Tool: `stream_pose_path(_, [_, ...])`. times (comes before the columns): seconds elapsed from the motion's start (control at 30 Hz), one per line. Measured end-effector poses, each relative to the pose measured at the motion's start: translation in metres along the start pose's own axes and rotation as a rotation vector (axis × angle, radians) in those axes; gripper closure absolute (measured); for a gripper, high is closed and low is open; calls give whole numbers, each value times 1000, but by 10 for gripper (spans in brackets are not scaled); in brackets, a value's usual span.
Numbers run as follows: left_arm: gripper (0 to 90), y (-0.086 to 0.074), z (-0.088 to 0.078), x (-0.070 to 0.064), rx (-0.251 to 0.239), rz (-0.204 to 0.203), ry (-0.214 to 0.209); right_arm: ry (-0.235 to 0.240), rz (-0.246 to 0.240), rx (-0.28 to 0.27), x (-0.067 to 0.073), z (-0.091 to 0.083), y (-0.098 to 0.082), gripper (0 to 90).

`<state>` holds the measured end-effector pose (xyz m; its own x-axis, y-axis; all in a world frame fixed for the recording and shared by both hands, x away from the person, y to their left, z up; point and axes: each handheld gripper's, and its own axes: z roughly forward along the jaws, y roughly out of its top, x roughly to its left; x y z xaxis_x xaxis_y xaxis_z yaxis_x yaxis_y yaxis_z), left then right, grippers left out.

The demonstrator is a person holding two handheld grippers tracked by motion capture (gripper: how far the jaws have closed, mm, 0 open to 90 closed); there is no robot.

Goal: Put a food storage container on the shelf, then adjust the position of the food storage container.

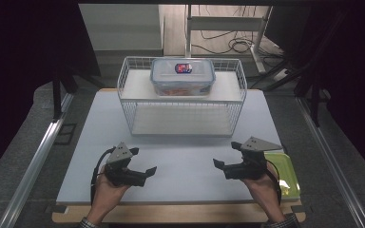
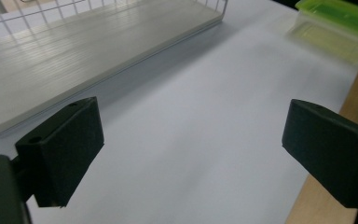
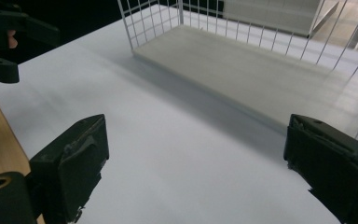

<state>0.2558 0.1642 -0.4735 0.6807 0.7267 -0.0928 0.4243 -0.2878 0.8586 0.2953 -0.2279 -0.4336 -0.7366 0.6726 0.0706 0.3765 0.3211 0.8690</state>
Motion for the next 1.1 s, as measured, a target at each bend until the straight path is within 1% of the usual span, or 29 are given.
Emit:
stream_pose_path(0.07, [42,-2,-1,0,-1,2,8,2,0,9,1,1,-3,65])
stream_pose_path(0.13, [36,-10,-4,-1,-6,5,17,-14,-21,28,4,3,-13,58])
stream_pose_path(0.17, [36,-10,-4,-1,-6,5,17,-20,-30,31,5,4,-16,53])
stream_pose_path(0.2, [34,-16,-5,-2,1,16,29,-25,-34,34,5,4,-20,47])
stream_pose_path(0.23, [31,-19,-5,-3,7,24,31,-31,-34,41,6,5,-23,40])
stream_pose_path(0.27, [30,-19,-5,-3,7,24,31,-31,-34,41,6,5,-23,40])
stream_pose_path(0.3, [30,-26,-4,-3,26,33,39,-38,-42,63,6,8,-30,35])
stream_pose_path(0.33, [30,-26,-4,-3,26,33,39,-38,-42,63,6,8,-30,35])
stream_pose_path(0.37, [29,-34,-3,-4,56,49,53,-49,-42,87,5,11,-37,31])
stream_pose_path(0.4, [27,-37,-3,-5,67,56,57,-51,-39,100,5,12,-39,31])
stream_pose_path(0.43, [26,-37,-3,-5,67,56,57,-51,-39,100,5,12,-39,31])
stream_pose_path(0.47, [26,-40,-2,-6,75,61,60,-56,-36,113,4,13,-40,32])
stream_pose_path(0.5, [19,-44,-3,-7,75,67,60,-73,-29,122,2,13,-41,30])
stream_pose_path(0.53, [12,-44,-3,-7,75,67,60,-73,-29,122,2,13,-41,30])
stream_pose_path(0.63, [11,-46,-4,-8,65,72,59,-103,2,113,-2,6,-38,4])
stream_pose_path(0.67, [11,-47,-4,-8,60,70,58,-103,2,113,-2,6,-38,4])
stream_pose_path(0.7, [11,-48,-4,-7,57,67,54,-123,32,117,-8,0,-38,2])
stream_pose_path(0.8, [13,-50,-4,-4,45,53,42,-148,88,146,-19,-11,-40,16])
stream_pose_path(0.83, [14,-50,-4,-4,45,53,42,-156,105,149,-23,-15,-42,45])
stream_pose_path(0.87, [16,-51,-5,-3,41,43,38,-164,118,146,-28,-21,-43,88])
stream_pose_path(0.93, [18,-52,-5,-2,40,40,39,-205,136,157,-36,-31,-46,169])
stream_pose_path(0.97, [18,-52,-5,-2,38,39,39,-229,141,158,-40,-36,-48,238])
stream_pose_path(1.03, [20,-52,-6,-1,34,35,40,-276,164,156,-51,-47,-51,341])
stream_pose_path(1.07, [19,-52,-6,-1,34,34,40,-292,168,160,-55,-52,-53,400])
stream_pose_path(1.1, [19,-52,-6,-1,34,35,40,-322,167,167,-59,-58,-55,448])
